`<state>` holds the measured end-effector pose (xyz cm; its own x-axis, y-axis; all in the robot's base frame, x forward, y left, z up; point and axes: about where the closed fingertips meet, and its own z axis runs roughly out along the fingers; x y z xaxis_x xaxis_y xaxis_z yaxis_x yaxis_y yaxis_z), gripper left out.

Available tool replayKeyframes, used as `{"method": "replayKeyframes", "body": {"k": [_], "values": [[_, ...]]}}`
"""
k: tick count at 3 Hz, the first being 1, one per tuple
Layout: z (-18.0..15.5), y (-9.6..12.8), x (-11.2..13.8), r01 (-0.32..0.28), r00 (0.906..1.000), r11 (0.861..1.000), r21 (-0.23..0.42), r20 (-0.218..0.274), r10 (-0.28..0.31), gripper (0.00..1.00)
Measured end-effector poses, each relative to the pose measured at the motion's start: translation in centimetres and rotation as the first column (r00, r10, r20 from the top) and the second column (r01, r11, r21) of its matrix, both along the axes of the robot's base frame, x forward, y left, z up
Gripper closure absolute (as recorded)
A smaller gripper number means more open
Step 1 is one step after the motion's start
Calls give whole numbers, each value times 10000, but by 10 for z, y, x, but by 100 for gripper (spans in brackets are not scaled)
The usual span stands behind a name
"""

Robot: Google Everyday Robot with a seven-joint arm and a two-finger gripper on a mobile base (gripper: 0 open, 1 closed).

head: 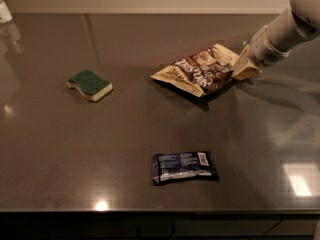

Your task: Move brown chip bag near rxbar blueberry

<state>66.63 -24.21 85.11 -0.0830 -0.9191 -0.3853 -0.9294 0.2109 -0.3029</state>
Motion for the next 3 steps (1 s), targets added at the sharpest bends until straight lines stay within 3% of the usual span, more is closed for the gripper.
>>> {"method": "replayKeyframes", "body": {"k": [1,2,3], "values": [[7,0,-7,47,10000,9999,151,-79,-46,100],[16,9,-17,24,10000,9994,357,-74,-21,100],[33,30,-43,-170,9998,9958,903,-80,178,100]]}}
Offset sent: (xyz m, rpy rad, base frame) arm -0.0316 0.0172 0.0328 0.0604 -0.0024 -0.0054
